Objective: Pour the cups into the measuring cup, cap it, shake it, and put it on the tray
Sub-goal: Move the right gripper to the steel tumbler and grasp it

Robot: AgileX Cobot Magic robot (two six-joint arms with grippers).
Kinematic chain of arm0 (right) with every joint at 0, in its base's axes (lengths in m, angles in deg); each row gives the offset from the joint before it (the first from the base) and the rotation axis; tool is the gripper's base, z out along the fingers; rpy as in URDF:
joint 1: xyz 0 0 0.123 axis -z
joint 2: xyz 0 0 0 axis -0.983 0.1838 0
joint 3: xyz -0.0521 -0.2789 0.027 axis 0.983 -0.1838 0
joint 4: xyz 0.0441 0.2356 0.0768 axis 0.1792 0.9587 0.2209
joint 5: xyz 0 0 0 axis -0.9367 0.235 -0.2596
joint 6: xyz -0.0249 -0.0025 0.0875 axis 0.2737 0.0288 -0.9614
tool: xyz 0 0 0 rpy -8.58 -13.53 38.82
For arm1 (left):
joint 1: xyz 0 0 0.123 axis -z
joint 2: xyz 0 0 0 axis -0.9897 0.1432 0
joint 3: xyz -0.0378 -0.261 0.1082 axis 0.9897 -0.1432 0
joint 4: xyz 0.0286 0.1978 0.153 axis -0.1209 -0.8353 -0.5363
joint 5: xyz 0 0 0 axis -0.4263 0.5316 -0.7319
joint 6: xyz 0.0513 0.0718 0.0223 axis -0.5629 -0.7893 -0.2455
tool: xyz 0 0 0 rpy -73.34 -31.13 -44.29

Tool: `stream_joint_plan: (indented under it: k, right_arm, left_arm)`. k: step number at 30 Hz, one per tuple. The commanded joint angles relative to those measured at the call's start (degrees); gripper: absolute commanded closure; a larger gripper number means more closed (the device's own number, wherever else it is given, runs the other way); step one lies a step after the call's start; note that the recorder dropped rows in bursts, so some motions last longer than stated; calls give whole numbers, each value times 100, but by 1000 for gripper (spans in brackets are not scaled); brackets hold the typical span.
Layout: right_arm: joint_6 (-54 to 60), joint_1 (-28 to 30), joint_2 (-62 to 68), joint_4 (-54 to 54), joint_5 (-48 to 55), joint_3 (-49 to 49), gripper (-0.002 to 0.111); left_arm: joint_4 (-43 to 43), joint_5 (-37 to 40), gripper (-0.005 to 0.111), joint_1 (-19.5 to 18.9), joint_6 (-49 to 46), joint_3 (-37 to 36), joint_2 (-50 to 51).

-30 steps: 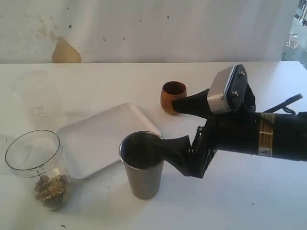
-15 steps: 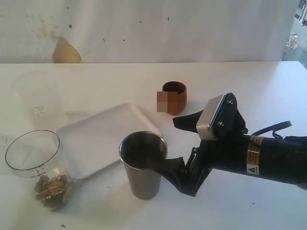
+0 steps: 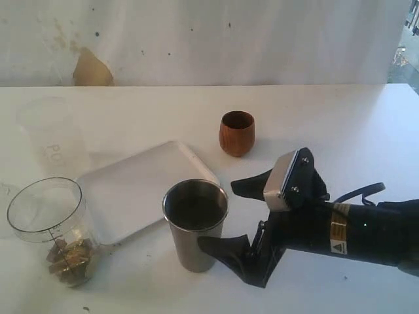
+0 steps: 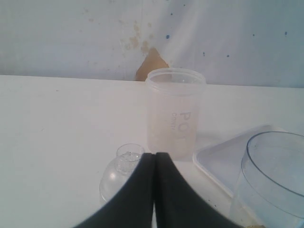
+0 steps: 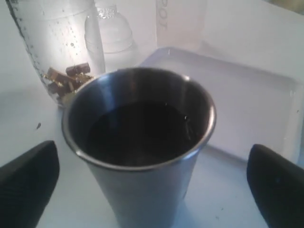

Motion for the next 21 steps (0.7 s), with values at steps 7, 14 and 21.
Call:
stream_joint_plan:
  k: [7, 14, 21]
  right_arm:
    - [781, 2, 820, 336, -657, -71, 3]
    - [798, 2, 1256, 334, -970, 167, 3]
    - [692, 2, 1462, 322, -1195, 434, 3]
  left_arm:
    - [28, 0, 107, 26, -5, -26, -26]
    - [28, 0, 107, 26, -5, -26, -26]
    - [28, 0, 107, 26, -5, -26, -26]
